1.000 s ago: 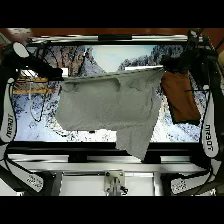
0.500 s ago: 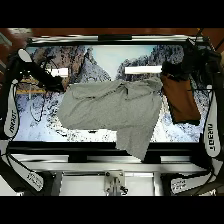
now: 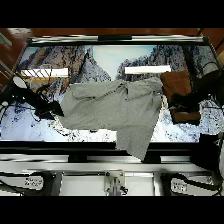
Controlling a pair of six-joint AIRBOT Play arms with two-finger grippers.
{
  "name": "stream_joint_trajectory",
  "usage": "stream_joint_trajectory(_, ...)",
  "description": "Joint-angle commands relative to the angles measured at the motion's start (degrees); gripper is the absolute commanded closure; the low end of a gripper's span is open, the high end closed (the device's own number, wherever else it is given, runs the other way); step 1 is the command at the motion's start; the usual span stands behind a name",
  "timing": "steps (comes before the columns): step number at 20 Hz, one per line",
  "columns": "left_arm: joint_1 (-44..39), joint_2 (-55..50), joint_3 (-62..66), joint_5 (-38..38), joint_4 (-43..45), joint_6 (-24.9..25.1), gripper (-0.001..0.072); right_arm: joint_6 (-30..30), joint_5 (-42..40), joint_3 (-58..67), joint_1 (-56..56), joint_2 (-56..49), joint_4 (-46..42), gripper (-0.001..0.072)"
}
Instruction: Fold the shirts.
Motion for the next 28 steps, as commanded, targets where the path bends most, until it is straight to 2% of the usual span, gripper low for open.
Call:
stream_joint_trajectory(1, 0.24, 2.91, -11.3, 7.5, -5.14, 2.82, 0.0047, -1.31, 2.86, -9.81, -0.87, 2.71, 3.41, 0.0202)
stream_joint_trajectory(3, 0.24, 2.71, -12.61, 10.75, -5.11, 2.75, 0.0048, -1.31, 3.78, -11.67, -0.87, 2.71, 3.91, 0.0202)
stream_joint_trajectory(5, 0.09, 2.62, -12.63, 12.41, -5.46, 2.49, 0.014, -1.31, 3.65, -12.41, -0.85, 2.71, 4.11, 0.0202)
stream_joint_trajectory(6, -0.17, 2.58, -12.63, 12.44, -5.44, 2.51, 0.0156, -1.29, 3.72, -12.94, -0.87, 2.71, 4.57, 0.0202)
stream_joint_trajectory(7, -0.39, 2.47, -12.63, 12.39, -5.44, 2.51, 0.0263, -1.31, 3.96, -13.73, -0.85, 2.69, 5.07, 0.0202)
stream_joint_trajectory(9, -0.81, 2.4, -12.61, 12.37, -5.57, 2.58, 0.06, -1.31, 6.21, -16.74, -0.68, 2.71, 7.8, 0.0201)
stream_joint_trajectory(10, -0.81, 2.45, -12.52, 12.33, -5.57, 2.62, 0.0675, -1.57, 8.07, -18.45, -0.15, 2.71, 8.94, 0.0201)
stream_joint_trajectory(14, -0.7, 3.13, -12.44, 12.26, -5.55, 4.33, 0.0676, -0.33, 18.8, -23.58, 4.94, 2.16, 10.43, 0.0201)
stream_joint_trajectory(17, -0.68, 3.98, -12.35, 12.39, -5.55, 5.09, 0.0676, 0.94, 22.38, -24.44, 8.09, -0.2, 10.32, 0.0202)
stream_joint_trajectory(19, -0.7, 4.59, -11.91, 12.37, -5.53, 7.23, 0.0676, 1.14, 25.59, -24.39, 8.44, -0.52, 10.58, 0.0229)
stream_joint_trajectory(20, -0.7, 5.27, -11.3, 12.46, -5.4, 10.21, 0.0676, 1.16, 26.08, -23.96, 8.44, -0.28, 11.17, 0.0478)
stream_joint_trajectory(21, -0.7, 6.38, -10.36, 12.72, -5.33, 12.46, 0.0677, 1.16, 25.92, -23.17, 8.44, 0.31, 11.45, 0.0649)
stream_joint_trajectory(25, -0.76, 16.59, 1.29, 15.78, -4.0, 12.31, 0.0678, -5.95, 26.25, -14.47, 8.44, 11.41, 11.17, 0.065)
stream_joint_trajectory(28, -2.19, 27.78, 18.45, 18.97, -4.09, 13.7, 0.0678, -13.55, 29.92, 0.57, 8.44, 24.81, 11.1, 0.0651)
